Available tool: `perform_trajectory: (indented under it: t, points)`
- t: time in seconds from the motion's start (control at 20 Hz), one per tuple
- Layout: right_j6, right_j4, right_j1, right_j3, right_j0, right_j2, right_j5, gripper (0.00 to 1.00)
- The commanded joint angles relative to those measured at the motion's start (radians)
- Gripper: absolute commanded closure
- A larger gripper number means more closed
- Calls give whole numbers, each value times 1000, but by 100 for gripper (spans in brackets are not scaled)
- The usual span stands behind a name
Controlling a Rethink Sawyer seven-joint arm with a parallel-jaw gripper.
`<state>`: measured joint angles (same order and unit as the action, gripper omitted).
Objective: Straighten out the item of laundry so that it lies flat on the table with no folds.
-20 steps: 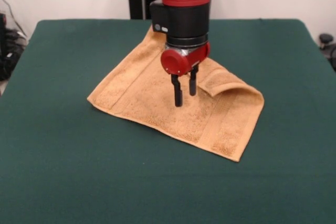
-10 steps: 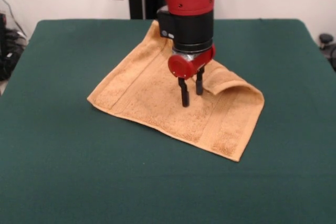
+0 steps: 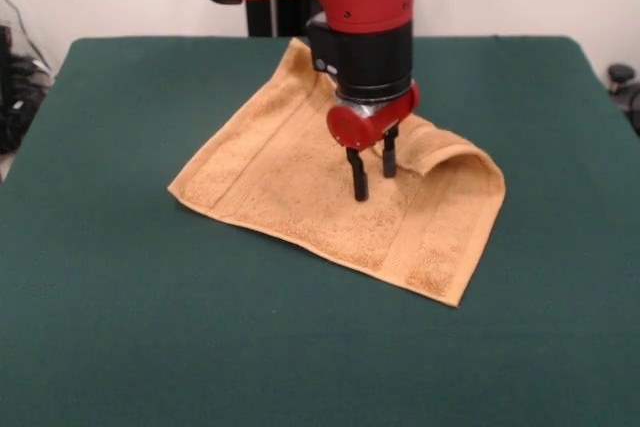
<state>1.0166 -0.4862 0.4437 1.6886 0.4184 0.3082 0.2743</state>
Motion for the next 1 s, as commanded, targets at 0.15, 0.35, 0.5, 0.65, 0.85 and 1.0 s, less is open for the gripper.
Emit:
perform_trajectory:
  t: [0.15, 0.35, 0.5, 0.65, 0.85, 1.0]
  points:
    - [169, 98, -21, 136, -38, 39, 187, 0]
    - [154, 130, 6, 160, -41, 36, 251, 0]
    - [155, 140, 10, 168, -42, 33, 259, 0]
    - [159, 155, 26, 172, -52, 28, 286, 0]
    - [161, 153, 20, 172, -52, 22, 295, 0]
    - [169, 152, 19, 168, -58, 18, 293, 0]
